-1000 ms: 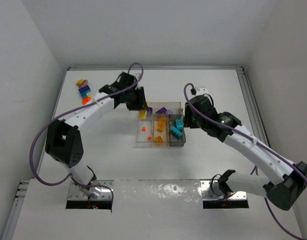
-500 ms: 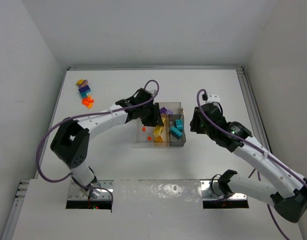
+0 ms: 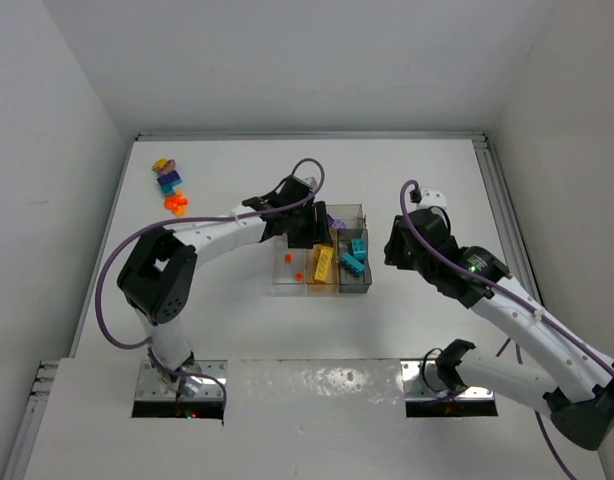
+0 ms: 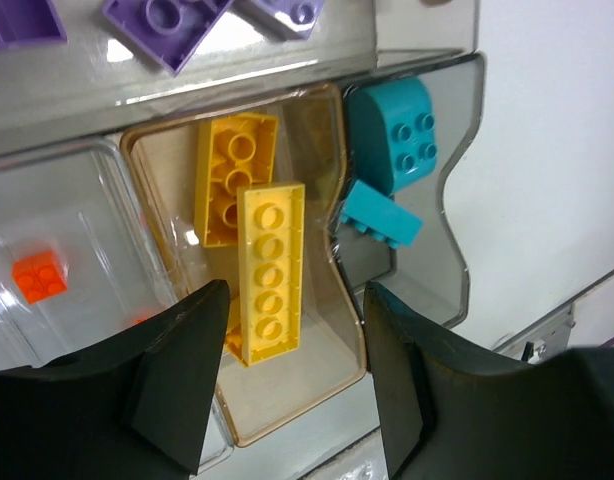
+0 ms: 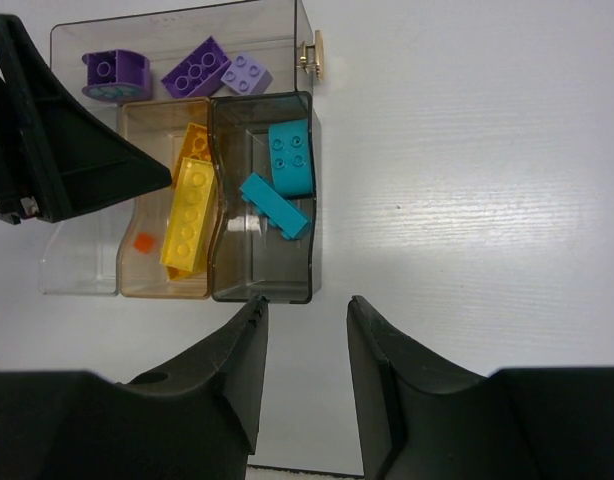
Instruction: Sort the legos into containers by color
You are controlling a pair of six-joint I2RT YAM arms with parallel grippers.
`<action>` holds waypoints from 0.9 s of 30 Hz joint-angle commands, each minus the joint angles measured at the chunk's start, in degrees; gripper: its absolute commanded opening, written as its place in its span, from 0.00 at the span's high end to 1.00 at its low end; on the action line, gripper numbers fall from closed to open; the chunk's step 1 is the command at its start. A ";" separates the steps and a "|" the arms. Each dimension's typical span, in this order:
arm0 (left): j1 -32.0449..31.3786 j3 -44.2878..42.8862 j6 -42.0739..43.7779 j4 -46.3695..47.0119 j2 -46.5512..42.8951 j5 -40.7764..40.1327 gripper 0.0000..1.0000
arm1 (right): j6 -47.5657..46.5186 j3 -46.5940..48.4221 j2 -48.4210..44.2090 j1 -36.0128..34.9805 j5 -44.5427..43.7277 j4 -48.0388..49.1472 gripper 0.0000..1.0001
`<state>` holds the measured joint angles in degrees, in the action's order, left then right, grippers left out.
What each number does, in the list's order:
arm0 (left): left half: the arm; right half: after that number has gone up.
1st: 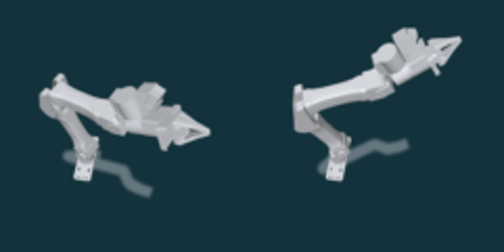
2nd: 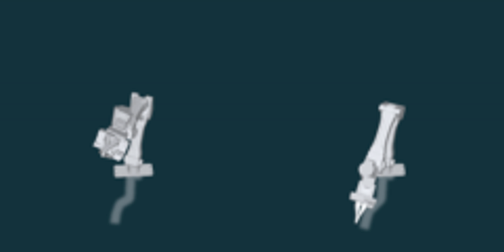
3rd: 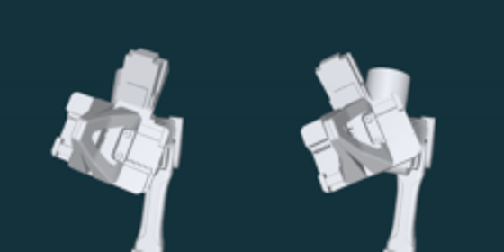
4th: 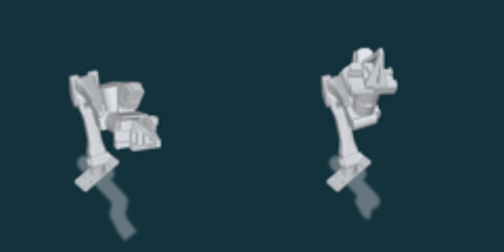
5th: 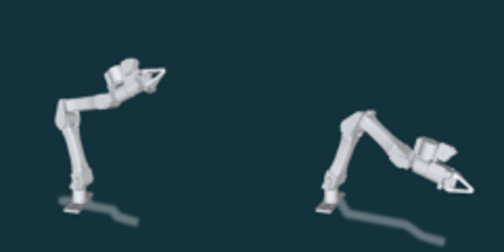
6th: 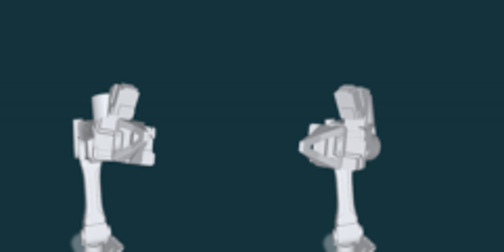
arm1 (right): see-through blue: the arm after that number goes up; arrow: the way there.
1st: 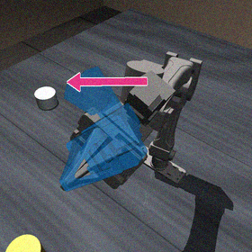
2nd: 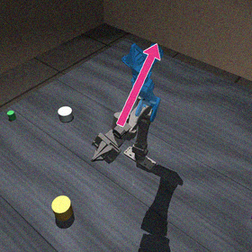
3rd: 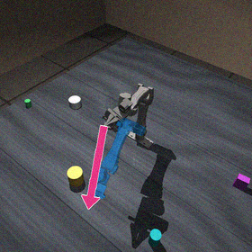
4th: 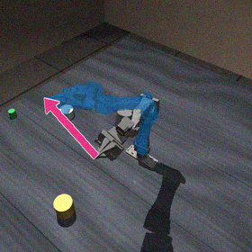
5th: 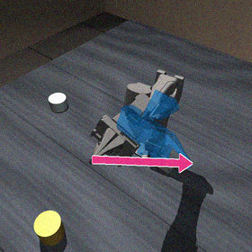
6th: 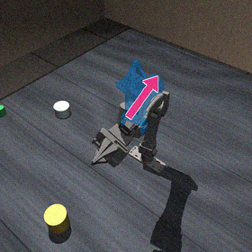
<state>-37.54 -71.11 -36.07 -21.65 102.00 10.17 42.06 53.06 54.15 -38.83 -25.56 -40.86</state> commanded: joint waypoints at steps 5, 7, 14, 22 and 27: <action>-0.25 -8.84 3.72 -2.25 -2.15 -4.89 0.48 | -1.45 1.78 1.39 -0.28 0.16 0.96 0.63; 0.36 -11.84 7.05 -4.71 -3.55 -11.38 0.48 | -2.51 3.01 2.45 -0.37 0.51 0.61 0.63; 12.55 -26.08 21.64 -11.92 -1.63 -38.47 0.09 | -5.32 4.51 5.87 -0.28 3.67 1.13 0.60; 40.24 -21.81 40.81 -16.76 2.07 -20.46 0.03 | -8.40 13.03 14.48 -0.37 6.74 0.17 0.59; 50.79 -18.46 42.56 -15.89 5.40 -15.37 0.27 | -7.96 16.02 19.67 -0.28 9.47 1.75 0.59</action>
<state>11.81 -90.96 1.21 -36.23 106.78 -11.22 34.72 66.19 72.07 -38.83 -18.46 -40.69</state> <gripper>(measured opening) 0.787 0.406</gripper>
